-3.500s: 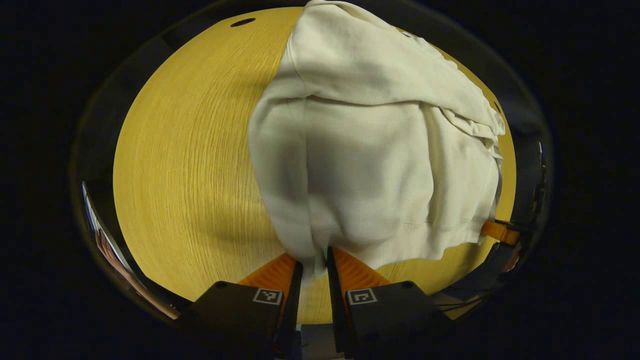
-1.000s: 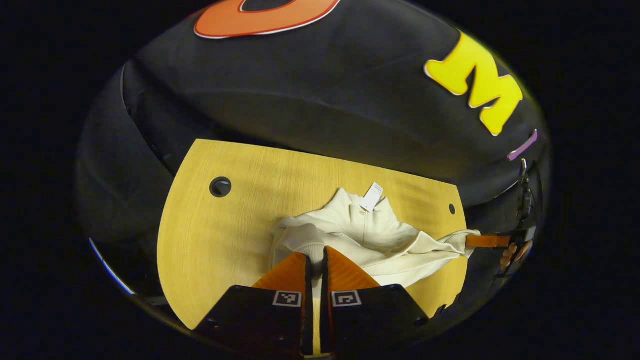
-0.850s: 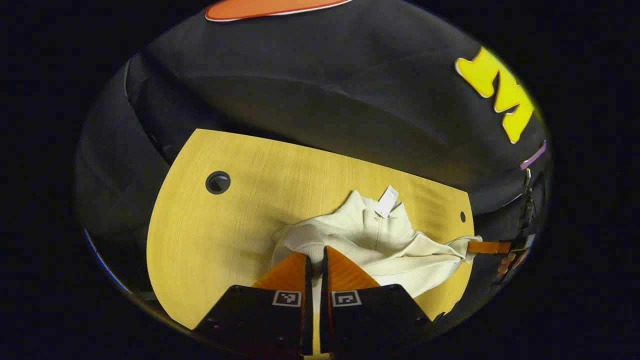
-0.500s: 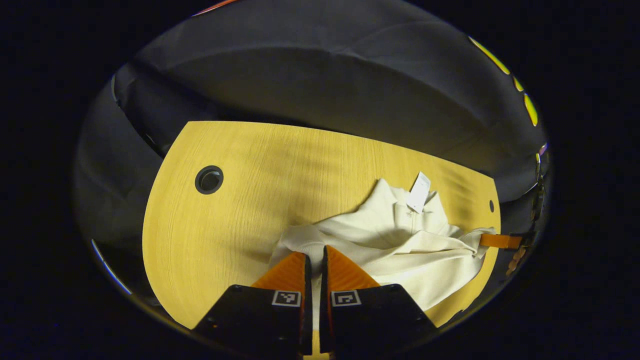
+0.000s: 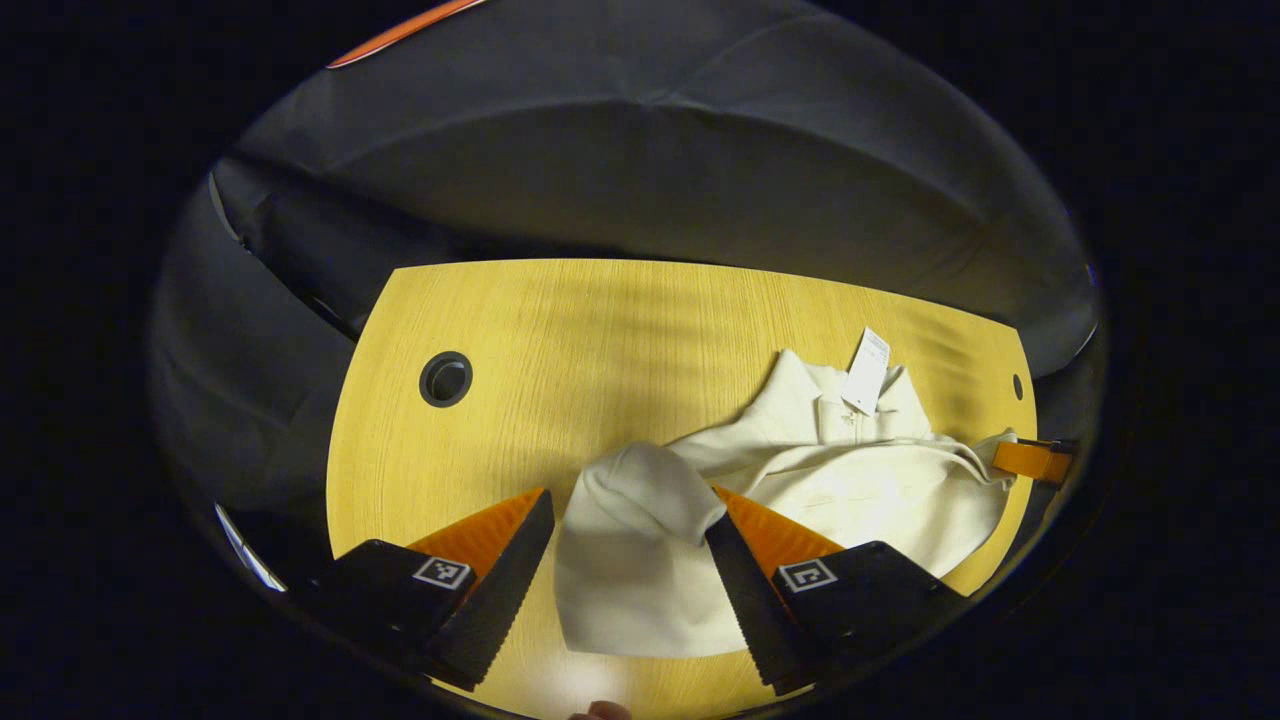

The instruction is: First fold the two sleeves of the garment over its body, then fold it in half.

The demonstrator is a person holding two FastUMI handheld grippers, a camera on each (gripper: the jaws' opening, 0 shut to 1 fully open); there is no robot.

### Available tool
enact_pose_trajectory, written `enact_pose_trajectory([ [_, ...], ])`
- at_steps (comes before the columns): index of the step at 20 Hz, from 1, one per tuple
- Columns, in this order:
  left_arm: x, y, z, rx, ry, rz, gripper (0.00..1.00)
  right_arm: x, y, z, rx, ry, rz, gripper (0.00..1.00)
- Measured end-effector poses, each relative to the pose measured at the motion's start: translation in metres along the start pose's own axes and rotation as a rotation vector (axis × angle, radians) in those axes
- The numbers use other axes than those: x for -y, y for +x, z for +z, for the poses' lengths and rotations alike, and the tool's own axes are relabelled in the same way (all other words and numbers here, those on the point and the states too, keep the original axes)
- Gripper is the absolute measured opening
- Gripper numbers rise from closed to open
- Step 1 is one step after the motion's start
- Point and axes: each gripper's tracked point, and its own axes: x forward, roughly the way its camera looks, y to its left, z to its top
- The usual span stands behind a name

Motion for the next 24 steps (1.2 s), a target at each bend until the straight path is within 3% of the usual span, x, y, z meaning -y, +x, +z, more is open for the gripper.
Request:
enact_pose_trajectory([
  [2,-0.004,-0.008,0.000,0.009,-0.014,0.015,0.98,0.002,-0.009,0.001,0.018,-0.011,-0.008,0.76],
  [7,-0.006,-0.050,-0.001,0.076,-0.033,0.021,0.98,-0.004,-0.045,-0.004,0.060,-0.043,-0.001,0.93],
  [10,0.003,-0.091,-0.002,0.169,-0.030,0.025,0.98,-0.018,-0.095,-0.004,0.145,-0.051,0.046,0.94],
  [14,-0.018,-0.161,-0.018,0.298,-0.064,0.020,0.98,-0.025,-0.167,-0.010,0.285,-0.128,0.053,0.94],
  [24,-0.018,-0.329,-0.072,0.680,-0.025,0.166,0.98,-0.026,-0.319,-0.066,0.649,-0.200,0.112,0.94],
])
